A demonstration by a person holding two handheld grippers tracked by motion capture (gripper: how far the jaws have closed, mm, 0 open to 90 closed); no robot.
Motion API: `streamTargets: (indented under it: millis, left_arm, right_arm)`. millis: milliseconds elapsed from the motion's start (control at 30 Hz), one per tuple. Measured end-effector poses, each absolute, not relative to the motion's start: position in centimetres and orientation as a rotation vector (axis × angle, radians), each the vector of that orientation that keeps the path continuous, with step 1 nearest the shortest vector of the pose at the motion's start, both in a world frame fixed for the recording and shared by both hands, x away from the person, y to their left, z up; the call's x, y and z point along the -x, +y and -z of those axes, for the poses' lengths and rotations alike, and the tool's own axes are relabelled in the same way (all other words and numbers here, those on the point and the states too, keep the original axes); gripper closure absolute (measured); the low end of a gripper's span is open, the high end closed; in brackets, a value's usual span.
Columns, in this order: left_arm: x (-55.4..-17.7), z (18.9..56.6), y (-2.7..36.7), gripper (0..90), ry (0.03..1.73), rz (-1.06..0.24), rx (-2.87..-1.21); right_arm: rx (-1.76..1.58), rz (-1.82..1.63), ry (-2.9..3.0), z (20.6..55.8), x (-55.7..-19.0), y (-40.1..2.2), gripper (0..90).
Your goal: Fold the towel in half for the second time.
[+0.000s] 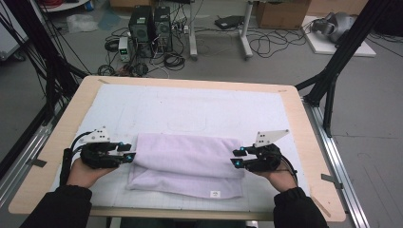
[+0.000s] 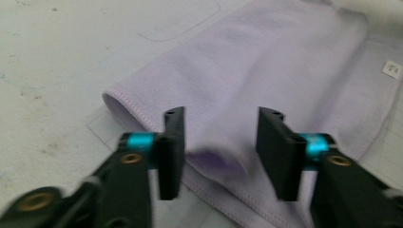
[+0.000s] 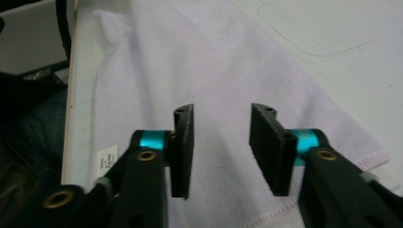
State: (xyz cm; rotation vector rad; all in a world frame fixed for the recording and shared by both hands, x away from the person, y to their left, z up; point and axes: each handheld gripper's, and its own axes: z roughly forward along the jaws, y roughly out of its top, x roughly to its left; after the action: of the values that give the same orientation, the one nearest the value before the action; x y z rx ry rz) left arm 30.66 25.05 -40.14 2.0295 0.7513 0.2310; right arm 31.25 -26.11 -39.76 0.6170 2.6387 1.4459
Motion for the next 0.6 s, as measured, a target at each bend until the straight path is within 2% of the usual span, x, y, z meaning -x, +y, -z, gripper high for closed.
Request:
streamTargets:
  millis: [67,133,267,467,567,600]
  left_arm:
    - [-31.2,40.1,24.8,46.0,0.728,-0.193,-2.035]
    - [-31.4,40.1,24.5,41.4,0.705,-0.138,-2.030]
    - [-30.4,40.5,23.4,42.7,0.619,-0.091,-2.067]
    - [-29.8,42.5,22.9,55.8,0.608,-0.072,-2.162]
    - [-29.9,43.2,22.5,73.9,0.597,-0.086,-2.204]
    - [-29.9,43.4,22.5,80.5,0.597,-0.086,-2.201]
  right_arm:
    - [-0.646,-1.468,2.646,40.4,-31.3,-26.2,54.8]
    - [-0.626,-1.474,2.658,40.8,-31.1,-26.1,53.5]
    - [-0.586,-1.435,2.714,41.7,-30.8,-25.5,50.1]
    - [-0.509,-1.356,2.764,42.9,-29.7,-24.9,55.8]
    - [-0.505,-1.315,2.790,43.8,-29.5,-25.0,69.3]
    - [-0.512,-1.317,2.798,44.0,-29.5,-25.0,77.2]
